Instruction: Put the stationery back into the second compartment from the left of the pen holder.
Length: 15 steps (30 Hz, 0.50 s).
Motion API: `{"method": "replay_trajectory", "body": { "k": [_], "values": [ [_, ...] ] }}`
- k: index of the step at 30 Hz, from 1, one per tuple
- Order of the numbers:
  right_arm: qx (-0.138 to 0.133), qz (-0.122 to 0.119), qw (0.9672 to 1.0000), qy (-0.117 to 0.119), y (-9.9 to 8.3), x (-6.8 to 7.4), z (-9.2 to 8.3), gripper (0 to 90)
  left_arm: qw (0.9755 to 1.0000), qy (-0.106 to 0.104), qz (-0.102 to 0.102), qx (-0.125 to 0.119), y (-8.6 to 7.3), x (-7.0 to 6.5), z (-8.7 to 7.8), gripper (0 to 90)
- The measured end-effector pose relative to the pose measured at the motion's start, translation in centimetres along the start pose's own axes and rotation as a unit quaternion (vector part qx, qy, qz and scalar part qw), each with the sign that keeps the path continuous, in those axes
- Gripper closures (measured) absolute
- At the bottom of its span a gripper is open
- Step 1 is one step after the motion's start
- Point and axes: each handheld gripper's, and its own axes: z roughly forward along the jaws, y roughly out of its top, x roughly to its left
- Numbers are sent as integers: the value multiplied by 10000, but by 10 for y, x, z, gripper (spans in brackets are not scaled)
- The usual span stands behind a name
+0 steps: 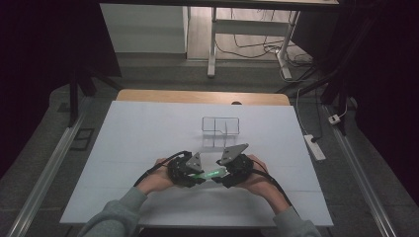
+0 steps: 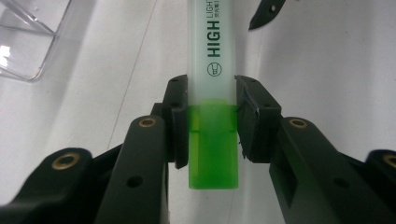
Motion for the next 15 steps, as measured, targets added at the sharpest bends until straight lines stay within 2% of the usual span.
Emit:
{"method": "replay_trajectory", "body": {
  "k": [8, 11, 15],
  "values": [
    [434, -332, 9984, 117, -1, 5, 12, 486, 9999, -51, 120, 37, 1, -3, 1, 667],
    [519, -512, 9973, 53, -1, 8, 13, 519, 9998, -111, 157, 49, 1, -4, 0, 666],
    [594, -649, 9961, 108, -1, 10, 14, 547, 9995, -195, 227, 74, 0, -4, 1, 664]
  ]
}}
